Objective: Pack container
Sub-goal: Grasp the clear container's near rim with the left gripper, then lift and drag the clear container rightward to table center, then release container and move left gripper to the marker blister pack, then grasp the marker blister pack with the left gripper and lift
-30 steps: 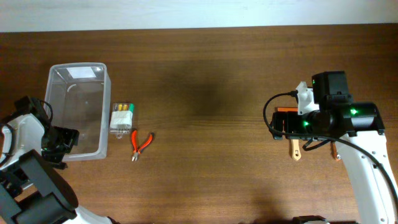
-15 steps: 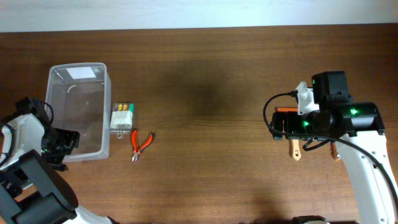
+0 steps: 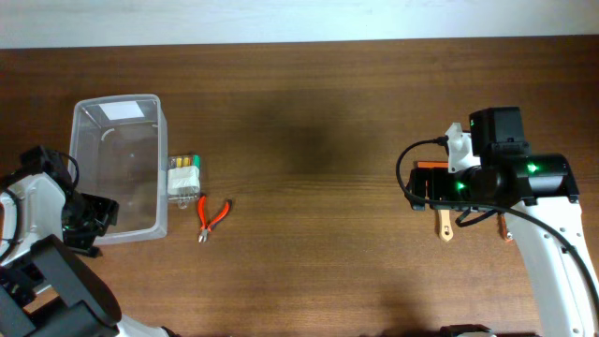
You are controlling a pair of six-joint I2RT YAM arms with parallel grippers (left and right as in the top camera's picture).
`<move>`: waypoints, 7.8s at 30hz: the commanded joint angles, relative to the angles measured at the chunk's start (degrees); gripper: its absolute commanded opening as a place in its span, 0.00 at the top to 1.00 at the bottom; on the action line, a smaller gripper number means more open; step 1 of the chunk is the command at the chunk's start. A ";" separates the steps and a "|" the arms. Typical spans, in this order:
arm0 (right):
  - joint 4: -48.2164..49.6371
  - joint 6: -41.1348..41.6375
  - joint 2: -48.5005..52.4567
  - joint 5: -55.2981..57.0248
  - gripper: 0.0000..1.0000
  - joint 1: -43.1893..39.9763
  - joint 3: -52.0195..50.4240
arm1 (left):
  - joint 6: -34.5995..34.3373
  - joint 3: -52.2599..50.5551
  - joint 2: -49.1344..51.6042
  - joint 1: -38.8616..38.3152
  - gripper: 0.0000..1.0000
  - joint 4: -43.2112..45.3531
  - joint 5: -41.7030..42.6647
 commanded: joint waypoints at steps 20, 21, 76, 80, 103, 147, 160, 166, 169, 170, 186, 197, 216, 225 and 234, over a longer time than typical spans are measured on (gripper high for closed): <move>-0.26 -0.59 0.09 0.59 0.01 -0.15 1.14 | 0.00 -0.39 -1.40 0.17 0.67 0.39 0.68; -0.26 -0.59 0.09 0.59 0.01 -0.15 1.14 | 0.00 -0.39 -1.40 0.17 0.67 0.44 0.87; 0.44 -0.59 0.09 3.41 0.01 -0.15 1.14 | 15.87 15.39 -12.83 -28.24 0.98 9.70 7.93; 0.55 -0.59 0.09 3.82 0.01 -0.15 1.14 | 20.65 15.39 -12.74 -36.26 0.98 8.92 7.91; 1.27 0.07 0.09 6.62 0.01 -0.15 1.14 | 34.64 9.46 2.03 -50.14 0.98 4.11 -0.26; 0.39 0.00 0.09 6.62 0.01 -0.15 1.14 | 34.62 7.85 7.56 -48.98 0.59 9.14 -1.60; 0.42 0.00 0.09 6.62 0.01 -0.15 1.14 | 35.39 12.70 7.50 -48.94 0.42 9.99 -1.79; 0.37 0.00 0.09 6.62 0.01 -0.15 1.14 | 36.37 19.69 7.50 -49.00 0.37 7.43 -1.79; 0.37 -0.02 0.09 6.64 0.01 -0.15 1.14 | 37.00 23.71 7.50 -48.94 0.33 4.59 -2.08; 0.37 -0.04 0.09 6.64 0.01 -0.15 1.14 | 37.00 24.92 7.50 -48.94 0.32 3.67 -2.56; 0.22 -0.42 0.09 6.62 0.01 -0.15 1.14 | 58.86 30.25 6.36 -35.28 0.01 -9.68 1.36; 0.15 -0.42 0.09 6.62 0.01 -0.15 1.14 | 77.13 30.16 13.81 -34.29 0.01 -7.17 5.46; 0.00 -0.44 0.09 6.64 0.01 -0.15 1.14 | 79.80 27.41 24.68 -35.47 0.01 -7.37 6.25; 0.46 -0.44 0.09 6.64 0.01 -0.15 1.14 | 77.99 21.51 24.68 -36.52 0.01 -2.89 6.25; 0.28 -0.42 0.09 6.62 0.01 -0.15 1.14 | 77.53 19.06 24.68 -37.51 0.01 -0.61 5.86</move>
